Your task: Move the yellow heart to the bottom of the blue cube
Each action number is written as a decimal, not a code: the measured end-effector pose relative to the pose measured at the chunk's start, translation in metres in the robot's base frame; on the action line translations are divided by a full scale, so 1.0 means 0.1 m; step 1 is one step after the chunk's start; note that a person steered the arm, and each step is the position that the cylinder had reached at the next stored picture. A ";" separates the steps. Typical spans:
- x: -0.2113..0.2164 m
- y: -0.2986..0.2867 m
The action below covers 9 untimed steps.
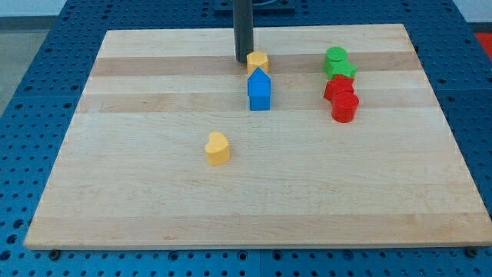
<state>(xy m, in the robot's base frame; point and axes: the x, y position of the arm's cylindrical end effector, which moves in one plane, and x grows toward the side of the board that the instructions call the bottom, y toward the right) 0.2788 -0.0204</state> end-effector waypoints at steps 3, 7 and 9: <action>0.04 -0.02; 1.36 -0.63; 2.12 -0.65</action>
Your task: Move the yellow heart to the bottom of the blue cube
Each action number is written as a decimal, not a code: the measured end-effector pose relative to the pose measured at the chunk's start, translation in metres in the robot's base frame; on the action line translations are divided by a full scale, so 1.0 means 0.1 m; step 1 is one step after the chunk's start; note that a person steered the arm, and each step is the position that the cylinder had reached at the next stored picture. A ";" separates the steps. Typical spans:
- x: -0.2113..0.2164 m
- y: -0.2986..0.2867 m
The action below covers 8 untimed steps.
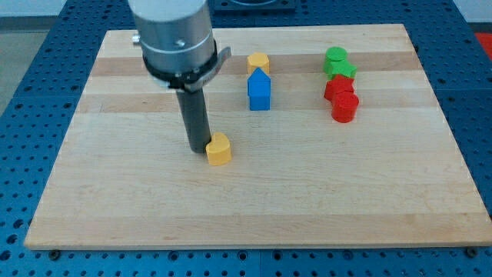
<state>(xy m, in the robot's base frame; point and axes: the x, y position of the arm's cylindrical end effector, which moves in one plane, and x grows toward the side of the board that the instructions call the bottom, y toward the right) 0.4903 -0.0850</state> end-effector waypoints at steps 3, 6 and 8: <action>0.28 0.39; 0.29 0.90; 0.10 0.89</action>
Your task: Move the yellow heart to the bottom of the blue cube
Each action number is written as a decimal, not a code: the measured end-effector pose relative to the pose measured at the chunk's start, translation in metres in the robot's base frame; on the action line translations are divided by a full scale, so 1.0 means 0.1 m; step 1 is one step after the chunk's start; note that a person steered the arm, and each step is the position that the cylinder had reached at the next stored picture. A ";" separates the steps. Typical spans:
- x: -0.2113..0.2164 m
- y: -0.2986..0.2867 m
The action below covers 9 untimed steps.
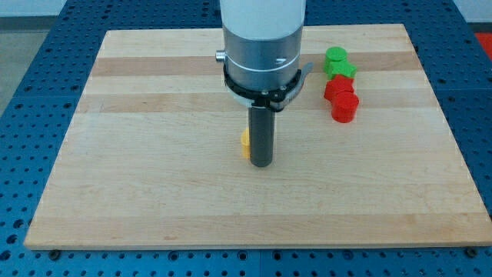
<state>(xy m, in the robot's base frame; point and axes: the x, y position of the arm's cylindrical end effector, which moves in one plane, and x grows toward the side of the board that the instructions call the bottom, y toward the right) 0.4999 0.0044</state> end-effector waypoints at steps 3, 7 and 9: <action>-0.11 -0.11; -0.15 -0.37; -0.18 -0.19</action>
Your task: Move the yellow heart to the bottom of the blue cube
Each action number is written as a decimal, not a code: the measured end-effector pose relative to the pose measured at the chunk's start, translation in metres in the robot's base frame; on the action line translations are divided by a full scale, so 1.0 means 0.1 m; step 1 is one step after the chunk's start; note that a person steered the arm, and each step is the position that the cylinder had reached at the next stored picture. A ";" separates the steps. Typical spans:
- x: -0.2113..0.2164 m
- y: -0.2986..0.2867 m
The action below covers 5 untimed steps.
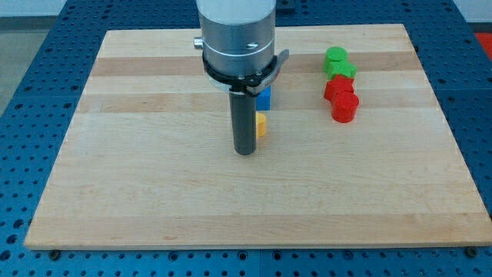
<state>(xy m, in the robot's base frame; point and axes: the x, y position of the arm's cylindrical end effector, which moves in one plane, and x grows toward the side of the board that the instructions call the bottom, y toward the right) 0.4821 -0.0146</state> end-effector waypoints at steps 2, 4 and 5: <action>-0.17 0.02; -0.26 0.04; -0.28 0.05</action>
